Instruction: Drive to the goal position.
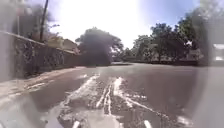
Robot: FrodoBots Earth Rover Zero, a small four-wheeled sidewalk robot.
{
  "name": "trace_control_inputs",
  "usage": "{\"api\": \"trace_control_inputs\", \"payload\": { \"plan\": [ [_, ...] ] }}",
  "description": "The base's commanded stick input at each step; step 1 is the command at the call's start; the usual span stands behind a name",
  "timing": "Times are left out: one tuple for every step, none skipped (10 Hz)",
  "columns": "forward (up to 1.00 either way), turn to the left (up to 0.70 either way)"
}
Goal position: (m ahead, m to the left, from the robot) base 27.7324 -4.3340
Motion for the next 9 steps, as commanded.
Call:
{"api": "trace_control_inputs", "payload": {
  "plan": [
    [1.0,0.0],
    [1.0,0.0],
    [1.0,-0.23],
    [1.0,-0.12],
    [1.0,-0.01],
    [1.0,-0.12],
    [1.0,-0.26],
    [1.0,-0.4],
    [1.0,-0.14]
  ]
}}
